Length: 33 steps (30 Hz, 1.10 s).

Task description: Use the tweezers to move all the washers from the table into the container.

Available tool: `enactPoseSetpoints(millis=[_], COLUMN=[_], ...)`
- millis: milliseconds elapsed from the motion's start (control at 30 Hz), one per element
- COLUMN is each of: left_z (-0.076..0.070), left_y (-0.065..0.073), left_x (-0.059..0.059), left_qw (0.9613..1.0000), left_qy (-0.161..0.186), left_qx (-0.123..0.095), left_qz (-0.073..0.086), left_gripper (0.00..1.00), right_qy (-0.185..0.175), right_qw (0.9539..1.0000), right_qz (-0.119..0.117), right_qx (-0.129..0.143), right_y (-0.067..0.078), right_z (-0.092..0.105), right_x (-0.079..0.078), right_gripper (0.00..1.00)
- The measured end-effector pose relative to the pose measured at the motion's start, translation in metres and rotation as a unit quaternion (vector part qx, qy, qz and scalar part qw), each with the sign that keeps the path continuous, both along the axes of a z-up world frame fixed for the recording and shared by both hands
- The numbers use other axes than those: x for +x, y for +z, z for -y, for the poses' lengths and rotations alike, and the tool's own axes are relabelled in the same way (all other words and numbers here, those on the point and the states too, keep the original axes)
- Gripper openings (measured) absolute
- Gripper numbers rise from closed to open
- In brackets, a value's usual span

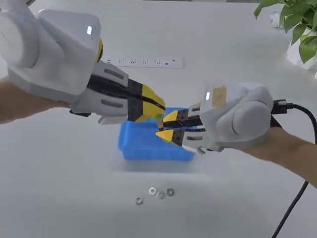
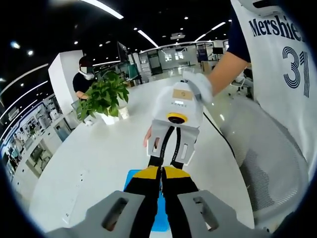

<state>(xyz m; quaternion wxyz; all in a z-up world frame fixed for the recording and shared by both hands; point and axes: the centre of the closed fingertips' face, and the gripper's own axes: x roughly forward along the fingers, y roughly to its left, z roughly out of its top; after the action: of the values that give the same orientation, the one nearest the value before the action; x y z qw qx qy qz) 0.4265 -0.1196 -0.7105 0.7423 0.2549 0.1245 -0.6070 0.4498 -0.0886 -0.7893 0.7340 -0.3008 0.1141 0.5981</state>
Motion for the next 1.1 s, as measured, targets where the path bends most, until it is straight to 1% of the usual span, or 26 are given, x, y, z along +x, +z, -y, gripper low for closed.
enactPoseSetpoints(millis=[167,267,300,367,433,467,533,600,633,700,833,867,1100], left_z=[-0.004,-0.006,-0.007,-0.009,-0.01,-0.01,-0.009,-0.008,-0.008,-0.006,-0.003,-0.005,-0.005], left_y=[-0.013,-0.02,-0.023,-0.028,-0.034,-0.036,-0.043,-0.05,-0.052,-0.056,-0.062,-0.068,-0.071], left_x=[0.017,0.025,0.028,0.032,0.037,0.039,0.043,0.044,0.045,0.046,0.048,0.052,0.052], left_qw=[0.9999,0.9997,0.9996,0.9994,0.9989,0.9986,0.9982,0.9977,0.9977,0.9973,0.9964,0.9965,0.996], left_qy=[0.009,0.01,0.011,0.011,0.014,0.015,0.014,0.013,0.013,0.012,0.015,0.015,0.017], left_qx=[-0.004,-0.003,-0.003,-0.002,-0.005,-0.006,-0.005,-0.005,-0.005,-0.005,-0.008,-0.007,-0.007], left_qz=[-0.013,-0.021,-0.027,-0.032,-0.045,-0.051,-0.058,-0.066,-0.067,-0.072,-0.083,-0.082,-0.088], left_gripper=[0.05,0.05,0.05,0.05,0.05,0.05,0.05,0.05,0.05,0.05,0.05,0.05,0.05], right_qy=[-0.008,-0.008,-0.007,-0.009,-0.011,-0.012,-0.012,-0.013,-0.013,-0.015,-0.018,-0.019,-0.022], right_qw=[0.9999,0.9997,0.9995,0.9994,0.999,0.9983,0.9982,0.9974,0.9974,0.9967,0.9959,0.9958,0.9951], right_qz=[-0.013,-0.022,-0.03,-0.034,-0.042,-0.056,-0.056,-0.066,-0.064,-0.071,-0.078,-0.08,-0.087], right_qx=[-0.004,-0.007,-0.006,-0.006,-0.011,-0.013,-0.018,-0.026,-0.03,-0.034,-0.042,-0.042,-0.04], right_y=[-0.013,-0.021,-0.025,-0.029,-0.035,-0.04,-0.045,-0.051,-0.054,-0.058,-0.064,-0.065,-0.067], right_z=[-0.004,-0.006,-0.007,-0.008,-0.009,-0.009,-0.009,-0.008,-0.007,-0.006,-0.003,-0.003,-0.002], right_x=[0.015,0.021,0.023,0.027,0.03,0.03,0.031,0.031,0.031,0.031,0.03,0.03,0.028], right_gripper=[0.1,0.1,0.1,0.1,0.1,0.1,0.1,0.1,0.1,0.1,0.1,0.1,0.11])
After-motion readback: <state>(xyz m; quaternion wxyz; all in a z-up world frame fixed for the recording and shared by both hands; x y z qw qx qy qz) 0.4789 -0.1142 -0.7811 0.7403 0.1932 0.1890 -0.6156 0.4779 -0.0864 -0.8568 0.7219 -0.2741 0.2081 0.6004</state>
